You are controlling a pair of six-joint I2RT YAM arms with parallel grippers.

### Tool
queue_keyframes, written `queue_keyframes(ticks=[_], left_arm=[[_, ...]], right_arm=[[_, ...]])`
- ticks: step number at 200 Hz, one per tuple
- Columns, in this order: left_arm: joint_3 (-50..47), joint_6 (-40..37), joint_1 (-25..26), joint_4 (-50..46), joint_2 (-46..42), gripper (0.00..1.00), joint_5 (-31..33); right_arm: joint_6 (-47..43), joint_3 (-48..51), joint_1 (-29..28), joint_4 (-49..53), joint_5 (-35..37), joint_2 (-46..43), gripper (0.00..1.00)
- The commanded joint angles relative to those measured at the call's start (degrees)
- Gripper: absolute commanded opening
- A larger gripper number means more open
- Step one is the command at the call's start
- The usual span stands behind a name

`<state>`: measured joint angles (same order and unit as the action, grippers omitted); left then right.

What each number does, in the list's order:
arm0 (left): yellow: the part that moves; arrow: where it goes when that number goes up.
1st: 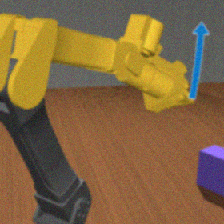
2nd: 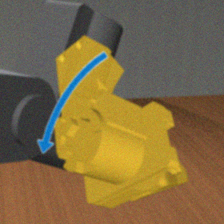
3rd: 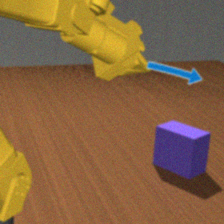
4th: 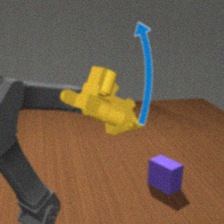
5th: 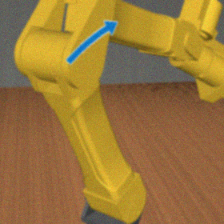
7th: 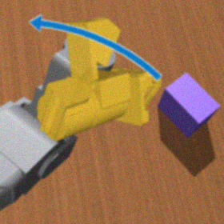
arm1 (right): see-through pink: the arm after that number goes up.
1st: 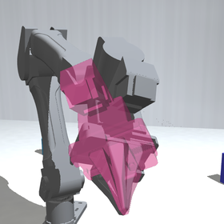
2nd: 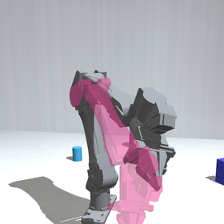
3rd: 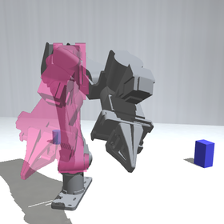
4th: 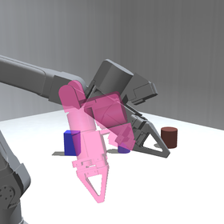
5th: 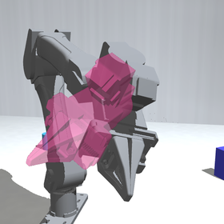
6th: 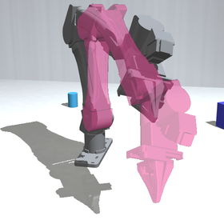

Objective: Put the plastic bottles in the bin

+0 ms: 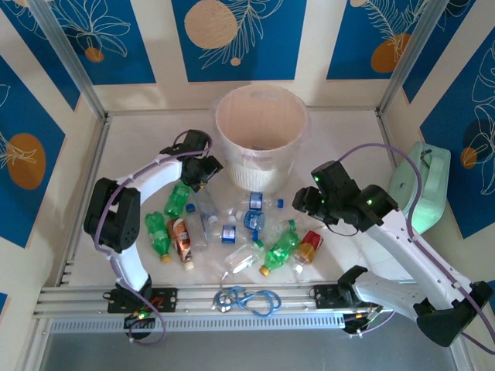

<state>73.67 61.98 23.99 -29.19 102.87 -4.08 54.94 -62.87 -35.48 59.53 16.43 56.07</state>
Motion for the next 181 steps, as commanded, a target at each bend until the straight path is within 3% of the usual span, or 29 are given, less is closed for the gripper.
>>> queue_keyframes(ticks=[1, 181], left_arm=[[1.64, -1.81, 0.51, -4.16, 0.16, 0.74, 2.55], [10.64, -3.96, 1.58, -8.24, 11.61, 0.7, 3.42]], right_arm=[[0.54, 0.64, 0.06, -0.24, -0.91, -0.09, 0.55], [0.35, -1.54, -0.2, 1.25, -0.1, 0.09, 0.55]])
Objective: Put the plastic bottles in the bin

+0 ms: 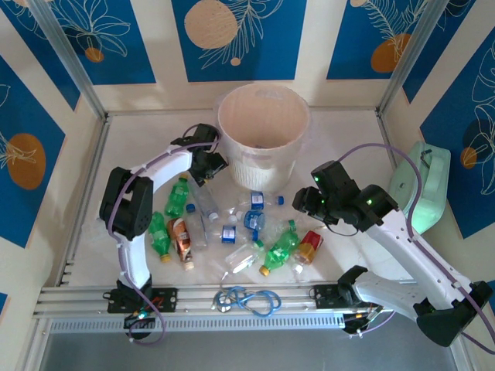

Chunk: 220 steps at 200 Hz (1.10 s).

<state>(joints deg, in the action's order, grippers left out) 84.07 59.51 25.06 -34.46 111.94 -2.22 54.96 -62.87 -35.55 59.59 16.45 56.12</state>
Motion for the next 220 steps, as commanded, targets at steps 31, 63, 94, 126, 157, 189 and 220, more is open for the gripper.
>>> queue_keyframes(ticks=[31, 63, 94, 126, 157, 189, 220], left_arm=[[-0.88, -1.68, 0.55, -2.68, 2.84, 0.65, 1.6], [-0.78, -2.37, 0.67, -3.78, 3.89, 0.66, 1.89], [0.31, -3.84, 0.86, -6.03, 4.9, 0.7, 3.63], [1.97, -5.42, 1.04, -9.27, 5.99, 0.73, 6.16], [2.49, -6.2, 1.04, -9.35, 7.62, 0.7, 5.93], [2.24, -5.91, 1.18, -8.08, 7.77, 0.62, 5.01], [2.08, -6.04, 1.22, -7.59, 6.38, 0.51, 4.04]], right_arm=[[-0.14, -2.06, 0.3, 1.57, 0.12, 0.04, 0.54], [-0.28, -2.21, 0.41, 1.92, 0.1, -0.13, 0.55], [-0.05, -2.0, 0.4, 2.11, 0.27, -0.39, 0.55], [0.14, -1.73, 0.4, 1.93, 0.28, -0.57, 0.55], [0.28, -1.89, 0.4, 1.93, 0.29, -0.57, 0.55], [0.19, -2.18, 0.4, 2.63, 0.97, -0.99, 0.55], [0.11, -2.34, 0.48, 2.81, 1.39, -1.6, 0.55]])
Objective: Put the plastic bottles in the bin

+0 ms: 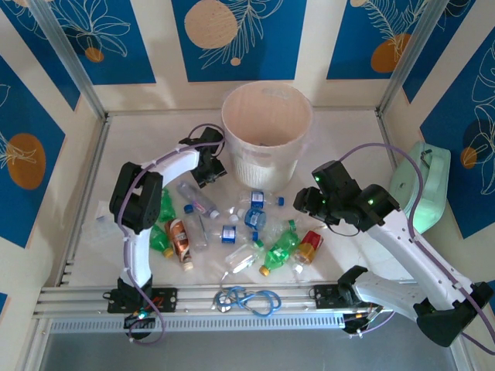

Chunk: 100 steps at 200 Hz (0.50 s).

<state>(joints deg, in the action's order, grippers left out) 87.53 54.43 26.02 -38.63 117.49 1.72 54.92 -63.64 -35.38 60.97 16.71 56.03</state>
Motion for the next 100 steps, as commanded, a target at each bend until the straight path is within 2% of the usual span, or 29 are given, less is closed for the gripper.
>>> queue_keyframes(ticks=[1, 56, 83, 100], left_arm=[[-1.43, -0.94, 0.26, -3.44, 0.77, 0.51, 0.12], [-3.68, -3.0, 0.2, -4.07, -11.78, 0.5, 2.55], [-4.26, -5.52, -0.09, -5.99, -18.5, 0.49, 3.71], [-5.61, -6.34, -0.65, -6.46, -23.41, 0.49, 3.12]], right_arm=[[0.17, -1.58, 0.31, 1.39, 1.17, -1.52, 0.55], [-2.84, -3.56, -0.71, -1.59, 0.1, -3.9, 0.55], [-6.59, -5.93, -3.76, -5.49, -2.16, -3.66, 0.55], [-8.88, -7.79, -6.76, -7.58, -3.79, -2.27, 0.6]])
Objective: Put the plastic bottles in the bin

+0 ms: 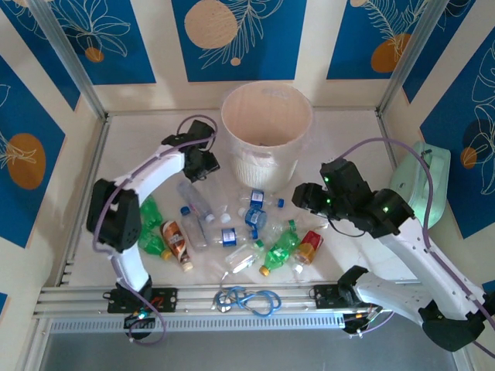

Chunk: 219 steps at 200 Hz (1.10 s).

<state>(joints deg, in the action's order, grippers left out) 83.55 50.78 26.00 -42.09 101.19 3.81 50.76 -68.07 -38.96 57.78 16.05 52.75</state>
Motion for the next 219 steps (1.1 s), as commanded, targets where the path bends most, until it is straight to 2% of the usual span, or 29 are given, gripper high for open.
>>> queue_keyframes(ticks=[1, 26, 52, 72, 104, 148, 179, 219], left_arm=[[-1.72, -2.74, -0.66, -2.96, -7.39, 0.49, 0.93], [-4.06, -2.42, -2.4, -1.72, -14.62, 0.49, -2.9], [-7.79, -0.35, -5.46, 6.91, -21.36, 0.5, -15.47], [-8.87, 2.77, -6.53, 14.83, -23.95, 0.51, -25.92], [-7.96, 8.01, -6.55, 24.4, -26.03, 0.52, -35.03], [-6.98, 13.11, -6.57, 32.83, -26.76, 0.53, -41.67], [-7.08, 14.25, -6.56, 35.02, -27.19, 0.53, -43.2], [-8.18, 17.08, -6.49, 40.48, -27.48, 0.54, -45.91]], right_arm=[[-4.81, -3.5, -3.33, -4.49, -3.18, 1.15, 0.61], [-8.0, -7.42, -9.47, -6.32, -3.16, 5.34, 0.69], [-10.5, -13.9, -14.49, -6.54, -2.2, 11.42, 0.75], [-11.58, -19.62, -15.45, -6.13, -2.39, 15.96, 0.79], [-12.82, -28.53, -14.42, -4.64, -4.72, 23.23, 0.83], [-14.19, -36.95, -13.02, -1.31, -6.08, 29.96, 0.85], [-14.98, -39.34, -13.02, -0.78, -8.31, 31.99, 0.86], [-15.27, -42.77, -13.24, 2.65, -5.63, 35.45, 0.83]])
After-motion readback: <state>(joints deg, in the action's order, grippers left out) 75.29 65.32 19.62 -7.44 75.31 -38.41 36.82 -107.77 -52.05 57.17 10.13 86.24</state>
